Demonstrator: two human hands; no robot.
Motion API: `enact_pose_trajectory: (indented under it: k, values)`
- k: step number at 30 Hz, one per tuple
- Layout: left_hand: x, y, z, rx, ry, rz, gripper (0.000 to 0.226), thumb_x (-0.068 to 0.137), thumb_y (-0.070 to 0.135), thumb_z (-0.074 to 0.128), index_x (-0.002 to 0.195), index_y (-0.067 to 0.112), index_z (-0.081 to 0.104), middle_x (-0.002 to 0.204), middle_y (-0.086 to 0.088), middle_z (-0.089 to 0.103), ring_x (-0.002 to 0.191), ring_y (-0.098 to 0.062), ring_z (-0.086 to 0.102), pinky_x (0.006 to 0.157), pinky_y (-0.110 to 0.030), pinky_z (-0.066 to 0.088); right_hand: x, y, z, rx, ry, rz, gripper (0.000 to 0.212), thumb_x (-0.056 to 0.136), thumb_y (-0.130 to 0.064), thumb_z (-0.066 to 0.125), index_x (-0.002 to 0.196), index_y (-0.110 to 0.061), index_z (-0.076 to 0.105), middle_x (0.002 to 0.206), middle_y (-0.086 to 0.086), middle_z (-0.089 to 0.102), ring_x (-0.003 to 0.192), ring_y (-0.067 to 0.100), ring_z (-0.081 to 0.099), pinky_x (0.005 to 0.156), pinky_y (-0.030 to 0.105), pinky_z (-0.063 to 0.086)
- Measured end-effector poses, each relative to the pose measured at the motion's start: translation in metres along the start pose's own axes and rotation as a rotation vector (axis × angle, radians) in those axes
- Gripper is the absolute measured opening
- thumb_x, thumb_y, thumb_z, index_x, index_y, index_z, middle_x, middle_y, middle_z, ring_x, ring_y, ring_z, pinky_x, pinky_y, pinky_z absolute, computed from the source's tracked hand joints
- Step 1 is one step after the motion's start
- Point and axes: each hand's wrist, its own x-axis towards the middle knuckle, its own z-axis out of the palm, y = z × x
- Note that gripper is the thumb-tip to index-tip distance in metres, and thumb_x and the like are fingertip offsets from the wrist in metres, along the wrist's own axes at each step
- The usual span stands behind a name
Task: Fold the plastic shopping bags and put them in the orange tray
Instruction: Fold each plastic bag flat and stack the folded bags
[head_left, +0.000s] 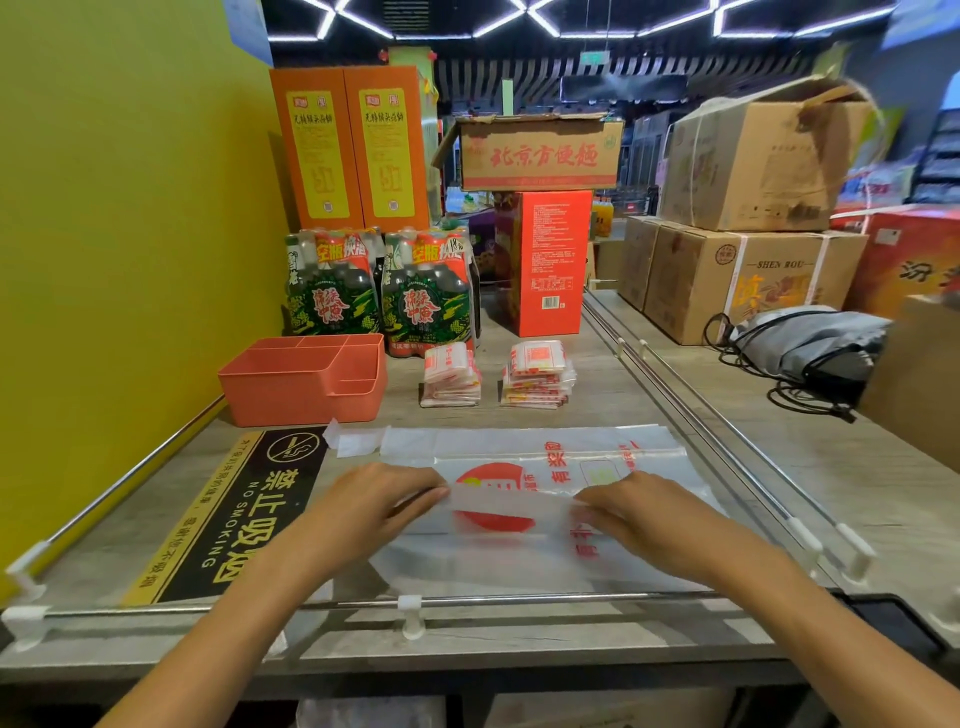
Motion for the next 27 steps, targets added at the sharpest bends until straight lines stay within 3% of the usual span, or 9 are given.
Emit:
enact_pose_trajectory:
  k: [5,9,11,14,16,19,22,24,27]
  values:
    - [0.003,0.002,-0.007,0.068,-0.079,-0.021,0.041,0.094,0.056,0.057,0.131,0.038,0.062,0.125,0.026,0.063,0.113,0.007,0.056,0.096,-0.021,0.048,0.002,-0.006,-0.011,-0.048,0.067,0.011,0.034,0.106,-0.043,0.037,0.125,-0.032,0.063,0.125,-0.008,0.068,0.108,0.013,0.064,0.093,0.033,0.053]
    - [0.001,0.002,-0.013,0.138,-0.021,0.003,0.025,0.099,0.027,0.061,0.122,0.035,0.068,0.111,0.02,0.072,0.097,0.0,0.065,0.082,-0.03,0.056,-0.001,-0.011,-0.022,-0.052,0.064,-0.005,0.036,0.105,-0.036,0.05,0.14,-0.037,0.055,0.139,-0.014,0.059,0.12,0.01,0.061,0.1,0.029,0.051]
    - [0.003,0.003,-0.024,0.14,0.025,0.0,0.03,0.098,0.02,0.063,0.123,0.035,0.068,0.111,0.02,0.072,0.096,0.0,0.066,0.082,-0.026,0.055,-0.003,-0.01,-0.027,-0.151,0.042,0.015,0.037,0.104,-0.03,0.053,0.14,-0.039,0.053,0.136,-0.012,0.062,0.112,0.012,0.065,0.094,0.03,0.056]
    - [0.002,0.007,-0.055,0.145,-0.016,-0.017,0.051,0.093,0.006,0.065,0.129,0.042,0.062,0.119,0.025,0.066,0.103,0.008,0.058,0.085,-0.008,0.045,-0.008,-0.008,-0.05,-0.213,0.114,0.025,0.043,0.101,-0.028,0.057,0.14,-0.046,0.051,0.131,-0.016,0.065,0.107,0.008,0.067,0.087,0.018,0.052]
    - [0.003,0.015,-0.081,0.114,0.014,-0.001,0.065,0.088,-0.003,0.067,0.129,0.048,0.06,0.11,0.041,0.063,0.099,0.017,0.057,0.081,-0.008,0.047,-0.013,-0.008,-0.073,-0.21,0.203,0.026,0.04,0.102,-0.031,0.055,0.139,-0.047,0.052,0.13,-0.019,0.065,0.11,0.006,0.066,0.087,0.017,0.047]
    - [0.007,0.029,-0.117,0.033,0.063,0.035,0.072,0.08,-0.015,0.068,0.117,0.047,0.061,0.09,0.06,0.049,0.086,0.03,0.051,0.069,0.0,0.043,-0.019,-0.007,-0.105,-0.177,0.369,0.017,0.038,0.1,-0.028,0.059,0.134,-0.045,0.059,0.123,-0.014,0.07,0.104,0.012,0.07,0.084,0.023,0.051]
    - [0.018,0.026,-0.146,0.128,0.151,0.083,0.082,0.073,-0.024,0.067,0.125,0.04,0.062,0.078,0.033,0.059,0.069,0.008,0.057,0.052,-0.012,0.045,-0.02,-0.006,-0.134,-0.195,0.46,0.015,0.04,0.097,-0.025,0.062,0.132,-0.044,0.061,0.115,-0.01,0.074,0.097,0.019,0.072,0.076,0.038,0.061]
    - [0.027,0.024,-0.163,0.208,0.211,0.089,0.084,0.07,-0.026,0.067,0.128,0.035,0.063,0.065,0.011,0.053,0.065,-0.004,0.054,0.051,-0.015,0.042,-0.021,-0.009,-0.154,-0.186,0.527,0.0,0.038,0.097,-0.022,0.061,0.132,-0.038,0.063,0.112,-0.005,0.076,0.097,0.024,0.073,0.073,0.042,0.061]
    - [0.046,0.024,-0.179,0.233,0.25,0.106,0.07,0.075,-0.026,0.063,0.131,0.017,0.066,0.06,0.011,0.041,0.066,0.0,0.053,0.058,-0.011,0.042,-0.015,-0.01,-0.172,-0.159,0.589,-0.01,0.036,0.099,-0.022,0.059,0.133,-0.035,0.063,0.113,-0.003,0.075,0.099,0.025,0.073,0.073,0.039,0.057]
